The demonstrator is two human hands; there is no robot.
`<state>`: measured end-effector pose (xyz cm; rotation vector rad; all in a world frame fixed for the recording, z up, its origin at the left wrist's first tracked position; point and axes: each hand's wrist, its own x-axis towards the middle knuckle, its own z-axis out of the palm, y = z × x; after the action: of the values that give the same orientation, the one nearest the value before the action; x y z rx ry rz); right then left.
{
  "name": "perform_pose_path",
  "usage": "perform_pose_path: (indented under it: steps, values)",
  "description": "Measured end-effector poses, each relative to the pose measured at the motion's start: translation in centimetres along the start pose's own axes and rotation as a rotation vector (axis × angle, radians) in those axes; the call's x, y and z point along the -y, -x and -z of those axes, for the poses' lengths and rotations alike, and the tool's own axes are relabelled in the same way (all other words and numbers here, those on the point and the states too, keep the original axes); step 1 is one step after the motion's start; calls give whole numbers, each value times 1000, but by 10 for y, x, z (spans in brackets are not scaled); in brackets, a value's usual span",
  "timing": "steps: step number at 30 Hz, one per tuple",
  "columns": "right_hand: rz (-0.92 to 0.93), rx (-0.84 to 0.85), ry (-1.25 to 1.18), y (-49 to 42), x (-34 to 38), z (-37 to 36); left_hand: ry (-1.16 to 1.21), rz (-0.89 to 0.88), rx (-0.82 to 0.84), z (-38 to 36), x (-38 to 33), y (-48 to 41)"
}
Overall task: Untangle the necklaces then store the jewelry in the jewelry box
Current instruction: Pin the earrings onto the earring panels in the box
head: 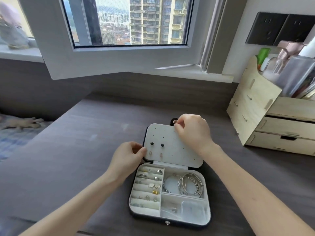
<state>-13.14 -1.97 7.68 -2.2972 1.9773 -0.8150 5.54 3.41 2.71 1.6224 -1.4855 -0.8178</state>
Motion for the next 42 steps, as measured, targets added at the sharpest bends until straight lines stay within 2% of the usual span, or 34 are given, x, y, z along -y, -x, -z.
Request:
perform_pose_path:
  steps: [8,12,18,21,24,26,28,30,32,34,37,42]
  values:
    - [0,301,-91,-15,0,0,-231,3,34,6,4,4]
    - [24,402,-31,-22,4,-8,-407,0,75,10,3,9]
    - [57,440,18,-24,10,-16,-595,-18,219,19,-1,2]
    - [125,355,62,-17,13,-15,-675,-70,175,24,-6,-5]
    - [225,140,52,-7,14,-8,-535,-217,69,24,-17,-12]
    - [304,-4,22,0,14,-3,-373,-337,72,21,-29,-18]
    - [352,-133,-58,8,15,2,-246,-419,95,18,-40,-23]
    - [323,-248,-230,18,16,12,-132,-463,94,17,-46,-26]
    - [223,-240,-482,29,21,24,45,-435,168,18,-54,-25]
    - [172,-145,-661,35,25,31,223,-357,281,18,-61,-23]
    - [180,-61,-687,36,30,30,272,-333,331,22,-68,-23]
    - [215,-37,-705,34,32,32,235,-334,395,36,-68,-30]
